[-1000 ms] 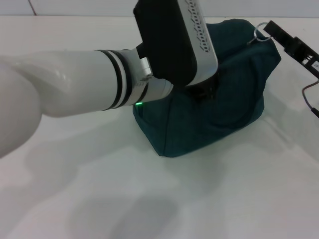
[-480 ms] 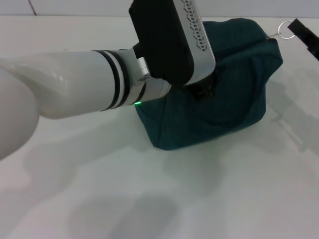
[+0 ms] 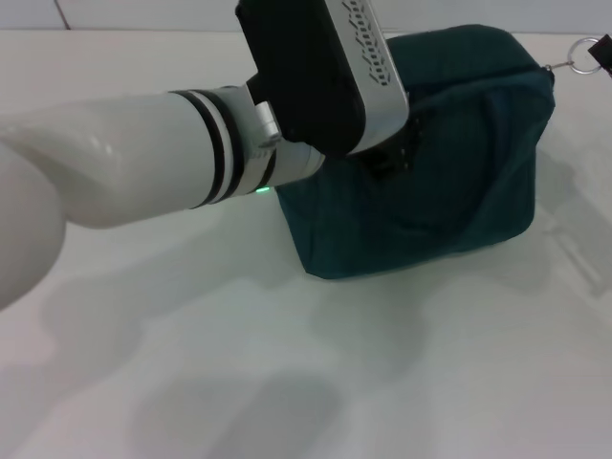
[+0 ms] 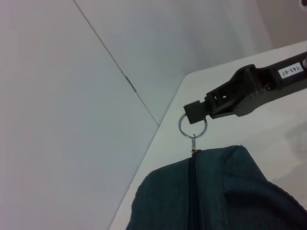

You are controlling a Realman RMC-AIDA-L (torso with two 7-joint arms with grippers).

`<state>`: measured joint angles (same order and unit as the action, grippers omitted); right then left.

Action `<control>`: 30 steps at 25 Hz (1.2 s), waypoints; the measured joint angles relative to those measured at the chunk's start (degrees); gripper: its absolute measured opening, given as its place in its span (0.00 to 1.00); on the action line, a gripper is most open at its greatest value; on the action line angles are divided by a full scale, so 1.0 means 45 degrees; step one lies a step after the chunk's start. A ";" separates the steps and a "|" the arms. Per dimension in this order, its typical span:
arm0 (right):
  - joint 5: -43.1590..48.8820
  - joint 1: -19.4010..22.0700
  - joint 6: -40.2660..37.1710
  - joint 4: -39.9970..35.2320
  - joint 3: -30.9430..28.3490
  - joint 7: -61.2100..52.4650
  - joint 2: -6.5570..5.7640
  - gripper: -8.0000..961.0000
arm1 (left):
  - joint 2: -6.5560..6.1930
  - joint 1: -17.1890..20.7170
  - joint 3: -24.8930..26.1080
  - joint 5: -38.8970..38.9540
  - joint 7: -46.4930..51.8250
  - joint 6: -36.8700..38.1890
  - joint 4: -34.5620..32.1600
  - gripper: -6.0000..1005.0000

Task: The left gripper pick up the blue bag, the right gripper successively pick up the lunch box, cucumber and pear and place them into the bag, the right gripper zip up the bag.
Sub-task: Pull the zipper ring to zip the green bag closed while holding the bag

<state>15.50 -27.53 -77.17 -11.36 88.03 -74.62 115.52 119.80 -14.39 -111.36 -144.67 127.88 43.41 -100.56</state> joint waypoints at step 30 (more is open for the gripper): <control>0.0012 -0.0225 0.2535 0.0376 0.0183 0.0100 0.0073 0.02 | -0.0001 0.0053 0.0001 0.0026 0.0096 -0.0572 -0.0036 0.14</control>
<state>15.56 -28.55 -65.76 -9.67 88.86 -74.17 115.85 119.79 -14.15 -111.35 -144.55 128.31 40.84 -100.72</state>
